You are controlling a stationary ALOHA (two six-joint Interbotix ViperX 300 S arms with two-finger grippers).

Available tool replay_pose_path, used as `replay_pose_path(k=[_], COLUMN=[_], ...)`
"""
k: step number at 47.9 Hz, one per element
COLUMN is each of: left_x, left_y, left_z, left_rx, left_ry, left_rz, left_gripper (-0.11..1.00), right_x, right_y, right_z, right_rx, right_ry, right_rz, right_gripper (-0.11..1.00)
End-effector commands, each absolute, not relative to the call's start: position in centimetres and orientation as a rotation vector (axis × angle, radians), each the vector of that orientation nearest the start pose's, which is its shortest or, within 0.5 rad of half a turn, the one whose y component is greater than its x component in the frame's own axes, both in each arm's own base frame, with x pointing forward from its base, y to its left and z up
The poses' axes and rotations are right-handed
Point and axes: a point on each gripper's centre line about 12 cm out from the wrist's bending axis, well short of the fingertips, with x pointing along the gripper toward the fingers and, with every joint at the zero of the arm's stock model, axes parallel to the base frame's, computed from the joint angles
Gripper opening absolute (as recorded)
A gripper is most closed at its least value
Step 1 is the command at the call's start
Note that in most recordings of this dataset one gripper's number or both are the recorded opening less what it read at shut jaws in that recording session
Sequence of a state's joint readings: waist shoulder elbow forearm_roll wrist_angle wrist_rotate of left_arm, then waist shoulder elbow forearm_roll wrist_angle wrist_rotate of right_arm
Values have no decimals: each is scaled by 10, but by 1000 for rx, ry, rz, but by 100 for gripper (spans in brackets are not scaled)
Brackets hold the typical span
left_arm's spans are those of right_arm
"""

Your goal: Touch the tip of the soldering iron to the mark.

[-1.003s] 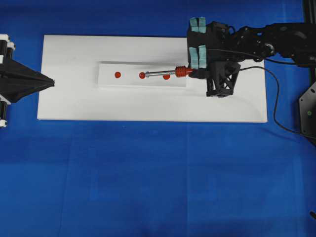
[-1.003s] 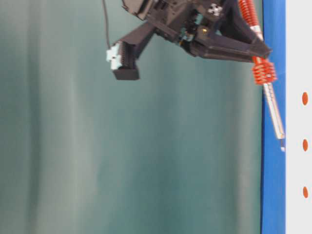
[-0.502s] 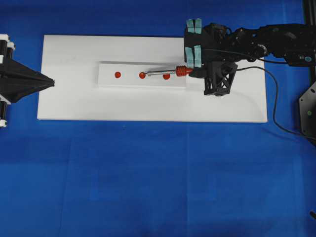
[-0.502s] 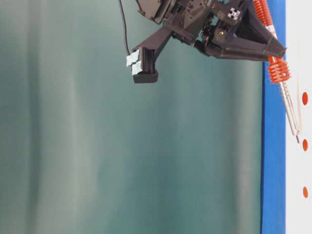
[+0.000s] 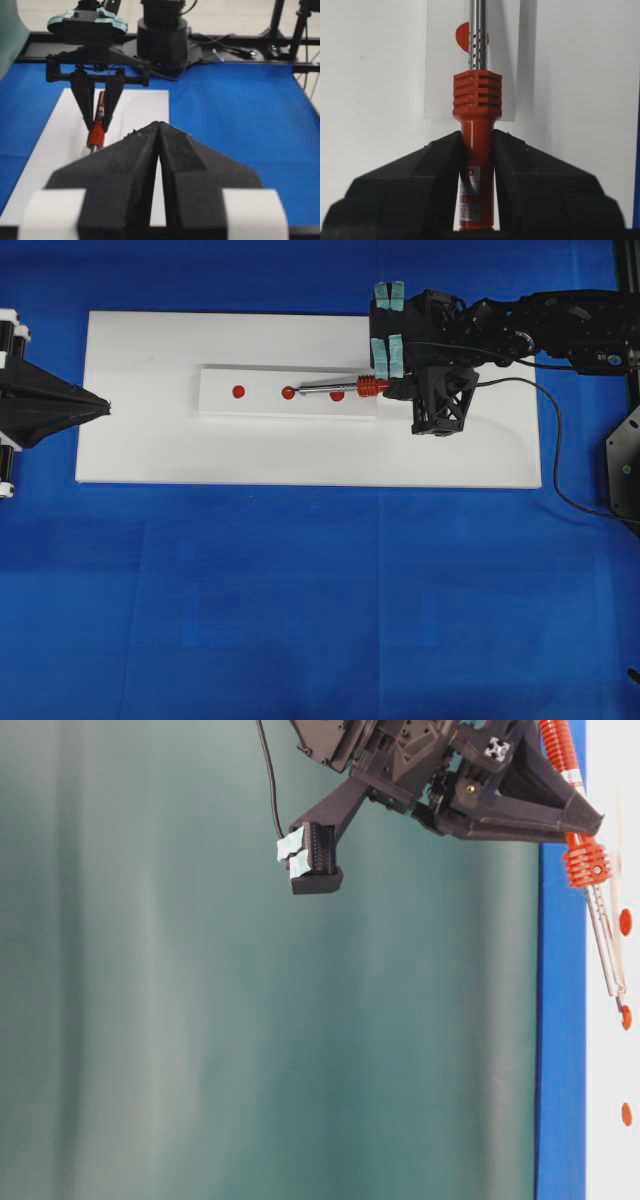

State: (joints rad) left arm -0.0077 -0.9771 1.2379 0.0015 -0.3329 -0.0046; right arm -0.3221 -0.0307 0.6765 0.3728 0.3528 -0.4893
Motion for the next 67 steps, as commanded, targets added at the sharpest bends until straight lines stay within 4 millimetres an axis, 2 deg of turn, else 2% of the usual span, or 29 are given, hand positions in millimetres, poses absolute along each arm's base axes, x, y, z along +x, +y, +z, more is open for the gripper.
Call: replay_pose_path(k=[1,67], left_x=[194,194], left_y=[-2,-2], left_z=[281,281], left_rx=[-4,-4], left_ry=[-92,-92], left_rz=[-10,-10], left_gripper=[0,0], right_x=[344,344], right_y=[-100,-100], right_z=[158,158], right_rx=[85,91], right_ry=[939,950], right_rz=[-119,-114], right_gripper=[6,6])
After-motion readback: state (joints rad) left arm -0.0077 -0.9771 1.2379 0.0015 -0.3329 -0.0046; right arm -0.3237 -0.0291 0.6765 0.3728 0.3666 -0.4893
